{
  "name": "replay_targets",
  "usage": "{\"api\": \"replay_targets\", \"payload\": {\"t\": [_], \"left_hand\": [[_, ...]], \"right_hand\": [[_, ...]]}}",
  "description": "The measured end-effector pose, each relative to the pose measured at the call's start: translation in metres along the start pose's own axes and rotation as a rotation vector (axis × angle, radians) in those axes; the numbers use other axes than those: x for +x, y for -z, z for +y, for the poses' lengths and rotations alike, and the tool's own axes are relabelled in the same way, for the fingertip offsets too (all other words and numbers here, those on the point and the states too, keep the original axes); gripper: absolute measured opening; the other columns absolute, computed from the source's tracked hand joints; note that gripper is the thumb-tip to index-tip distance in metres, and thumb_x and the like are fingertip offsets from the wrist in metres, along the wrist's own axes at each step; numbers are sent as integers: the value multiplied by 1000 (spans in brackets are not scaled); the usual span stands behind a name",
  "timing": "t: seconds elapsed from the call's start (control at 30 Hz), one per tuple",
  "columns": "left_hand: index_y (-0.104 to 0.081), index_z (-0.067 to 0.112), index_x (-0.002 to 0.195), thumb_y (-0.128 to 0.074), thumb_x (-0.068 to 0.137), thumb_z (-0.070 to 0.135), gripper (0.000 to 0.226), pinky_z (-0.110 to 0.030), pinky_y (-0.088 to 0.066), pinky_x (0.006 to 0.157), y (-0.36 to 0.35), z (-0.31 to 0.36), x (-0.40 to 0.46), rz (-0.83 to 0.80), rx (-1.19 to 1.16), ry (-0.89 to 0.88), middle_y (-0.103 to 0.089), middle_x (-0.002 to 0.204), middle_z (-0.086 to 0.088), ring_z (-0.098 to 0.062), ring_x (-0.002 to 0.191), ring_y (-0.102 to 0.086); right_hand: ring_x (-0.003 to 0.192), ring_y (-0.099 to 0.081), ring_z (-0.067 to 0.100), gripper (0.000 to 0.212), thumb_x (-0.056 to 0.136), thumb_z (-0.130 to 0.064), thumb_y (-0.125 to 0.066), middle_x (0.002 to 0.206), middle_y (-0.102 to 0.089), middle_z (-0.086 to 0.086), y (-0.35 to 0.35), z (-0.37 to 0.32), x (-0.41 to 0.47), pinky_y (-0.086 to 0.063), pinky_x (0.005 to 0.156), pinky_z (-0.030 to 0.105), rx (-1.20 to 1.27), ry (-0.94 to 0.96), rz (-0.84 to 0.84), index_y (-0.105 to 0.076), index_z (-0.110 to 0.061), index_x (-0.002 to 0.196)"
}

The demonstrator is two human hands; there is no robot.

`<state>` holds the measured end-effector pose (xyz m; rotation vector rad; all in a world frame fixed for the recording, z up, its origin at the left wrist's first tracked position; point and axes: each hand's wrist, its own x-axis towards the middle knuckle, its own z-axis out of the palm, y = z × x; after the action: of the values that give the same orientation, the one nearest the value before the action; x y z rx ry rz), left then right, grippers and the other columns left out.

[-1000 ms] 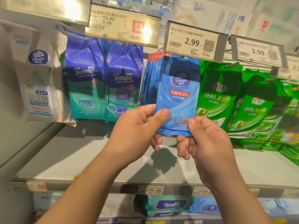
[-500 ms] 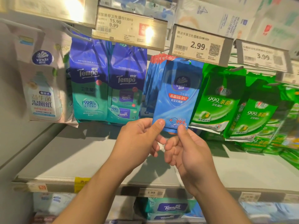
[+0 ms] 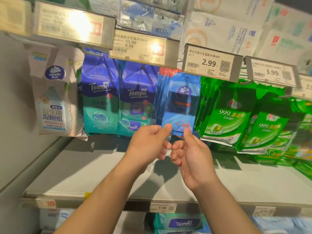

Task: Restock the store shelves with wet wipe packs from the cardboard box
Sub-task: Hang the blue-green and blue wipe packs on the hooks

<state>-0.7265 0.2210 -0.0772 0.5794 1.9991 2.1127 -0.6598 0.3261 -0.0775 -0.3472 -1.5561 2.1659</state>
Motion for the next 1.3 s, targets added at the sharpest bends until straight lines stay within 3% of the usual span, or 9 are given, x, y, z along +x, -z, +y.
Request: {"api": "replay_targets", "payload": {"t": [0.27,0.5,0.67,0.77,0.9,1.0,1.1,1.2,1.3], "left_hand": [[-71,18,96,-61,97,46,30,-33,-52,60,6,-15,-27,-39,-95,133,-73,72,-7,-18,56,-58],[-73,32,92,-57,94,54,27,-35,-57,82,25,-40,-59,29,97,60,-76,86,15,-10,80,-71],[-72,35,88,-54,91,60,31,-24,-51,71,31,-59,-86,83,173,95,-73,84,12,-4,73,-63],[-73,36,94,-51,84,65,38,-18,-43,68,30,-66,-103,140,234,147,-71,81,23,6,77,-62],[-72,40,97,-52,90,61,30,-18,-44,66,23,-69,-127,170,299,171,-70,82,30,8,78,-63],[-69,45,102,-54,94,59,23,-11,-44,69,11,-69,-148,183,345,187,-70,86,35,22,84,-59],[-63,52,101,-55,93,60,14,-5,-38,74,-7,-68,-173,161,382,226,-62,86,47,33,87,-51],[-64,52,106,-57,93,58,15,-8,-41,77,-26,-68,-202,171,394,280,-64,94,43,23,95,-56],[-62,46,130,-57,90,63,43,-18,-41,91,-43,-66,-235,157,453,295,-58,115,40,15,108,-53]], "right_hand": [[39,-51,18,29,107,-33,-49,58,-58,8,17,15,-1,-34,38,22,30,-71,64,-59,-6,108],[42,-50,20,27,106,-31,-49,62,-61,8,36,38,-22,-33,48,30,-107,-98,105,-62,-7,106],[49,-56,25,32,108,-29,-44,67,-64,12,54,50,-42,-38,52,36,-172,-131,125,-62,-3,106],[54,-58,29,31,108,-27,-44,71,-65,14,68,53,-53,-44,52,37,-176,-150,137,-62,-2,108],[63,-67,32,28,108,-23,-45,77,-71,16,90,54,-67,-50,60,40,-220,-145,136,-64,-3,105],[77,-74,35,26,108,-25,-48,87,-77,14,112,54,-78,-54,72,46,-344,-149,107,-68,-8,106],[84,-75,32,27,109,-22,-45,95,-77,14,138,49,-95,-55,73,44,-350,-181,47,-69,-10,106],[92,-76,18,26,109,-19,-43,99,-79,1,164,42,-123,-58,75,35,-472,-130,-74,-69,-18,109],[99,-73,10,24,108,-29,-46,102,-78,-12,190,52,-145,-57,84,34,-526,-152,-88,-70,-29,110]]}}
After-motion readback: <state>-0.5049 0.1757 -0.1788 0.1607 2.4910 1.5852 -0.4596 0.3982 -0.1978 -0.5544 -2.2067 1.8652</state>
